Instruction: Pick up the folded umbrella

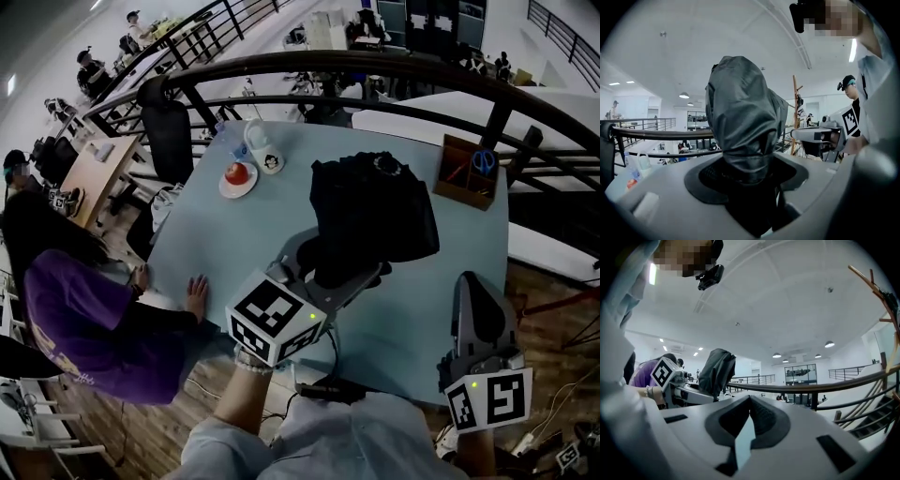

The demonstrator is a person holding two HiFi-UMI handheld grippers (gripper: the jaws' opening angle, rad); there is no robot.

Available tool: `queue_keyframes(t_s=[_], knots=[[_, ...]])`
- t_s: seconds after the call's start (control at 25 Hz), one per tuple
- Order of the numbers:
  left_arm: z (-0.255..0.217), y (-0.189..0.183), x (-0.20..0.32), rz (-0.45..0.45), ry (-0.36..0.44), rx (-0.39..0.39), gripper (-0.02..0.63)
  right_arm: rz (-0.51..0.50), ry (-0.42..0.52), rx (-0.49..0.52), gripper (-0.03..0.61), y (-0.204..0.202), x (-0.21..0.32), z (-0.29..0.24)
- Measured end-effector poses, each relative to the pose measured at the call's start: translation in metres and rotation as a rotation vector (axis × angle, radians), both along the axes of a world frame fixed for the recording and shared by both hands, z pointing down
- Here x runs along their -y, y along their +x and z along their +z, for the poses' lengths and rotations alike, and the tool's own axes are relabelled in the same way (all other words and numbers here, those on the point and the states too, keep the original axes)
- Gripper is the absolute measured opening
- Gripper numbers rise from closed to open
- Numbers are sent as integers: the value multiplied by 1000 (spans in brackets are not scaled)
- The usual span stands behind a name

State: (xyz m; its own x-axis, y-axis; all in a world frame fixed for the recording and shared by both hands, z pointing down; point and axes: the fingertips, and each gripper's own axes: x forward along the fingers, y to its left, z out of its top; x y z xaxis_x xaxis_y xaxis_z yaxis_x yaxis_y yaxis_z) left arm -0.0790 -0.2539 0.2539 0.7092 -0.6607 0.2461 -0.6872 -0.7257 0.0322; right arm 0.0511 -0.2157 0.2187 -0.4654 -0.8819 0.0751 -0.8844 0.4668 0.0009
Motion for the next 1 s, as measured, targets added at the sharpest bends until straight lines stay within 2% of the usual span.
queue_keyframes(t_s=[0.28, 0.52, 1.0], knots=[[-31, -35, -24, -101, 58, -72, 279, -90, 24, -1, 0, -31, 5, -6], [-42, -53, -38, -179, 76, -92, 279, -147, 42, 9, 0, -49, 8, -12], [-45, -61, -59, -225, 56, -149, 279, -211, 38, 14, 0, -66, 13, -13]])
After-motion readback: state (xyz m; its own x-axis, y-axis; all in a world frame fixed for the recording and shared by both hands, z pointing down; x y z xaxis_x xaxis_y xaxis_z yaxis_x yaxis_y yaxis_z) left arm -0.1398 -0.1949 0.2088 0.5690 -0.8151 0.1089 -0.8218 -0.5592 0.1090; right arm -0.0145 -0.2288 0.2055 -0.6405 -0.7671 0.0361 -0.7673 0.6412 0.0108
